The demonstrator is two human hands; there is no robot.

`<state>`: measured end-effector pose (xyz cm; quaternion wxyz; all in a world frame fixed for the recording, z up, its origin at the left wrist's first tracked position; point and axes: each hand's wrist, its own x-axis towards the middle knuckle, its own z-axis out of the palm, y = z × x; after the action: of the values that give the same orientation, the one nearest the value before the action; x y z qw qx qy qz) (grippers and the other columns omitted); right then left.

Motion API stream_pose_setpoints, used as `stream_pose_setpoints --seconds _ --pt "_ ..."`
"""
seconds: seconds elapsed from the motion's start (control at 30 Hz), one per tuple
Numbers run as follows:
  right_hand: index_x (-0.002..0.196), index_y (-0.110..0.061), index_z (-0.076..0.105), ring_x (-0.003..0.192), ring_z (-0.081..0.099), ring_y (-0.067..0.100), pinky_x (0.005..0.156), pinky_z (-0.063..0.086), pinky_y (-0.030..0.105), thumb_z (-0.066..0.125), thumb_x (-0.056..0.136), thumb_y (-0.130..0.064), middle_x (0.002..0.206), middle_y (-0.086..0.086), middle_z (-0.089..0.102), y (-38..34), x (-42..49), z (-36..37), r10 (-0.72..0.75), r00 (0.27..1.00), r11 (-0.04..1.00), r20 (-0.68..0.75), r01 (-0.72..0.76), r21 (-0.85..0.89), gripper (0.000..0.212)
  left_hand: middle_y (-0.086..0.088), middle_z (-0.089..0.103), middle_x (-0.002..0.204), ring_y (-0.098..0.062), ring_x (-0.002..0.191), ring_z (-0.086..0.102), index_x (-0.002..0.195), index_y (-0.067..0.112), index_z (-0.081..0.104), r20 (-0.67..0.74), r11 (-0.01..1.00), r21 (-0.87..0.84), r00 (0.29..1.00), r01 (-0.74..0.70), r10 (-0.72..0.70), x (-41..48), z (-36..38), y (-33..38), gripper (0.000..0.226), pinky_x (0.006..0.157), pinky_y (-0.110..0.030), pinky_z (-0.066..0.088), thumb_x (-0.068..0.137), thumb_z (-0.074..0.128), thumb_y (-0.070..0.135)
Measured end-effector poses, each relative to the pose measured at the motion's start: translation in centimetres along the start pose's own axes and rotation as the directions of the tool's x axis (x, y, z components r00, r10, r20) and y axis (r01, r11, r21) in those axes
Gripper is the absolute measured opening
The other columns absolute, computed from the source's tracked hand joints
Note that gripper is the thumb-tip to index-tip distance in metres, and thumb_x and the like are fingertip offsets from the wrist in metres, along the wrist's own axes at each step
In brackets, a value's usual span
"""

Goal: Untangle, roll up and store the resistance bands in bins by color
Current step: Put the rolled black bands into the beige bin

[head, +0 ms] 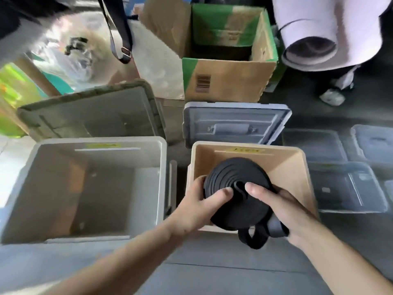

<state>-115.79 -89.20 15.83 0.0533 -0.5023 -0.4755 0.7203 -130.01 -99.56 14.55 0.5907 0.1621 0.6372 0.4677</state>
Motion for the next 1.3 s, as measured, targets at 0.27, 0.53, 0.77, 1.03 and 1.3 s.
stream_pose_setpoints --seconds 0.27,0.53,0.77,1.03,1.3 --pt "0.098 -0.009 0.07 0.087 0.07 0.024 0.08 0.051 0.036 0.075 0.054 -0.033 0.095 0.013 0.073 4.6 11.2 -5.2 0.034 0.999 0.994 -0.033 -0.03 0.106 0.049 -0.01 0.058 0.111 -0.029 0.092 0.062 0.12 0.016 0.049 -0.027 0.952 -0.159 0.963 0.262 -0.269 12.0 3.3 -4.2 0.06 0.064 -0.04 0.054 0.067 0.07 0.037" --pt "0.104 -0.015 0.071 0.102 0.066 0.029 0.1 0.046 0.043 0.086 0.05 -0.046 0.105 0.012 0.071 7.2 16.5 -4.0 0.168 0.985 0.982 0.034 -0.17 0.079 0.063 -0.016 0.064 0.105 -0.036 0.091 0.063 0.111 0.012 0.058 -0.124 0.932 -0.183 0.933 0.312 -0.336 15.5 2.2 -5.9 0.043 0.082 -0.058 0.05 0.073 0.064 0.032" --pt "0.131 -0.009 0.049 0.111 0.057 0.028 0.094 0.048 0.038 0.067 0.067 -0.068 0.128 0.012 0.057 9.0 20.2 -1.2 0.132 0.98 0.927 -0.148 -0.175 -0.332 0.088 -0.017 0.063 0.104 -0.033 0.093 0.062 0.117 0.004 0.054 -0.423 0.968 -0.003 0.877 0.251 -0.229 18.4 0.0 -7.7 0.042 0.087 -0.046 0.052 0.08 0.063 0.023" --pt "0.119 -0.021 0.052 0.124 0.036 0.034 0.094 0.041 0.042 0.053 0.075 -0.068 0.131 0.012 0.04 9.3 21.8 -0.4 -0.188 0.958 0.519 -0.216 -0.09 -0.85 0.064 -0.017 0.047 0.136 -0.033 0.123 0.048 0.137 0.005 0.032 -0.549 0.779 0.507 0.835 0.369 -0.039 19.3 -0.1 -9.6 0.056 0.099 -0.037 0.041 0.092 0.055 0.031" --pt "0.116 -0.017 0.051 0.108 0.056 0.03 0.076 0.044 0.033 0.064 0.076 -0.05 0.118 0.007 0.06 8.1 21.2 0.6 -0.401 0.902 0.391 -0.161 0.009 -0.92 0.054 -0.016 0.032 0.147 -0.033 0.134 0.034 0.146 0.013 0.021 -0.486 0.702 0.628 0.874 0.335 0.018 18.9 -0.2 -9.9 0.063 0.11 -0.04 0.03 0.094 0.044 0.041"
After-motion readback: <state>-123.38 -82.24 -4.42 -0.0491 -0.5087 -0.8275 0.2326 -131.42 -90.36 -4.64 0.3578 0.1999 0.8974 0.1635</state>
